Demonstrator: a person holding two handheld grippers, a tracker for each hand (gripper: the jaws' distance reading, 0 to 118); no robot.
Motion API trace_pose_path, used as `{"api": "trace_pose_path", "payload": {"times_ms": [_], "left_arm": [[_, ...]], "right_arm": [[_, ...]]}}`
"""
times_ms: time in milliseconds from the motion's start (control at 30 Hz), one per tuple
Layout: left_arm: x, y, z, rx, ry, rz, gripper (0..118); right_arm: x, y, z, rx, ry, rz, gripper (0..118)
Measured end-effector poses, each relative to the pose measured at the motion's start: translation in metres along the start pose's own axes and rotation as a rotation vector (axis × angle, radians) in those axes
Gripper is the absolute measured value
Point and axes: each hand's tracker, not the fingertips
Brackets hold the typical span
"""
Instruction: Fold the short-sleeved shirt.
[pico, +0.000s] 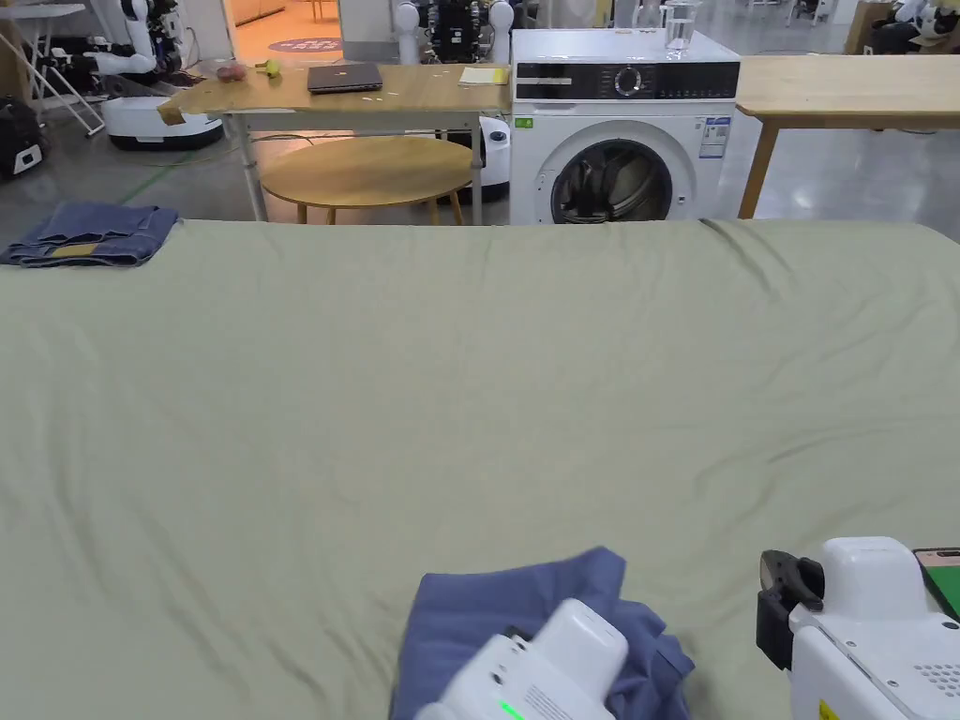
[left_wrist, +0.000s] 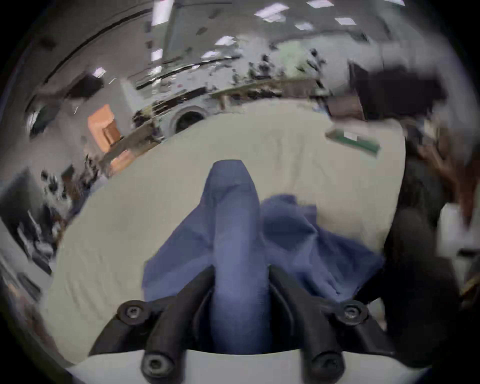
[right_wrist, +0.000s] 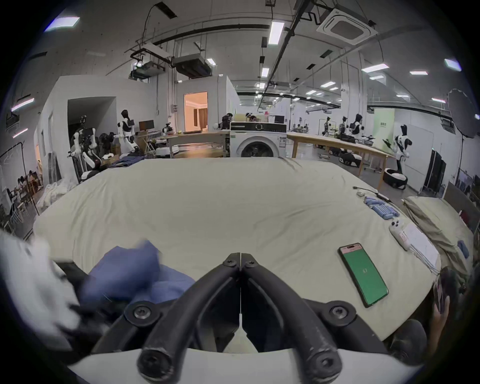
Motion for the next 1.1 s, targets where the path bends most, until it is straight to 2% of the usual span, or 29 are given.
{"api": "trace_pose_path", "payload": {"times_ms": [33,67,100,133,167,200,333,400,433,467,500,533,600,667,700,767,900,1033,1100], "left_arm": [[0.010,-0.004,-0.009,-0.005,0.019,-0.055,11],[0.016,-0.007,-0.016,-0.022,0.028,-0.071,19],[0.012,-0.006,-0.012,-0.020,0.004,-0.037,34],[0.003,-0.006,-0.005,0.004,-0.064,0.034,56],[-0.009,-0.004,0.008,0.037,-0.109,0.111,83],[-0.022,-0.002,0.021,0.079,-0.146,0.192,93],[-0.085,-0.004,0.055,0.218,-0.318,0.531,98],[-0.103,-0.013,0.047,0.217,-0.366,0.641,98],[-0.110,-0.019,0.041,0.179,-0.373,0.671,91],[-0.112,-0.023,0.033,0.142,-0.373,0.692,61],[-0.110,-0.027,0.023,0.097,-0.375,0.702,25],[-0.106,-0.031,0.013,0.069,-0.391,0.710,1],[-0.092,-0.037,-0.001,0.007,-0.468,0.730,0],[-0.068,-0.037,-0.011,-0.029,-0.625,0.725,0],[-0.055,-0.034,-0.017,-0.026,-0.639,0.708,0],[-0.033,-0.026,-0.032,-0.020,-0.642,0.661,0],[-0.027,-0.015,-0.040,-0.010,-0.606,0.693,0],[-0.056,-0.019,0.006,0.131,-0.550,0.644,0],[-0.080,-0.035,0.024,0.170,-0.497,0.684,0]], "right_arm": [[0.002,-0.001,0.001,-0.001,-0.002,-0.005,0],[0.005,-0.001,0.002,-0.001,-0.004,-0.009,0],[0.005,-0.002,0.002,-0.001,-0.005,-0.011,0],[0.006,-0.002,0.003,-0.001,-0.006,-0.012,0],[0.007,-0.002,0.003,0.001,-0.008,-0.010,0],[0.008,-0.002,0.004,0.002,-0.011,-0.007,0],[0.010,-0.003,0.002,0.001,-0.006,-0.022,0],[0.010,-0.004,0.001,0.000,-0.003,-0.023,0],[0.010,-0.005,0.001,-0.001,-0.001,-0.022,0],[0.010,-0.005,0.001,-0.003,0.000,-0.022,0],[0.010,-0.005,0.002,-0.004,0.001,-0.021,0],[0.010,-0.006,0.002,-0.005,0.001,-0.021,0],[0.012,-0.006,0.003,-0.006,0.000,-0.021,0],[0.013,-0.006,0.005,-0.009,-0.002,-0.017,0],[0.014,-0.006,0.005,-0.010,-0.004,-0.015,0],[0.015,-0.006,0.005,-0.013,-0.004,-0.011,0],[0.012,-0.005,0.006,-0.039,0.021,-0.010,0],[-0.005,-0.010,-0.001,-0.122,0.151,0.003,0],[-0.017,-0.018,-0.012,-0.177,0.254,-0.029,0]]}}
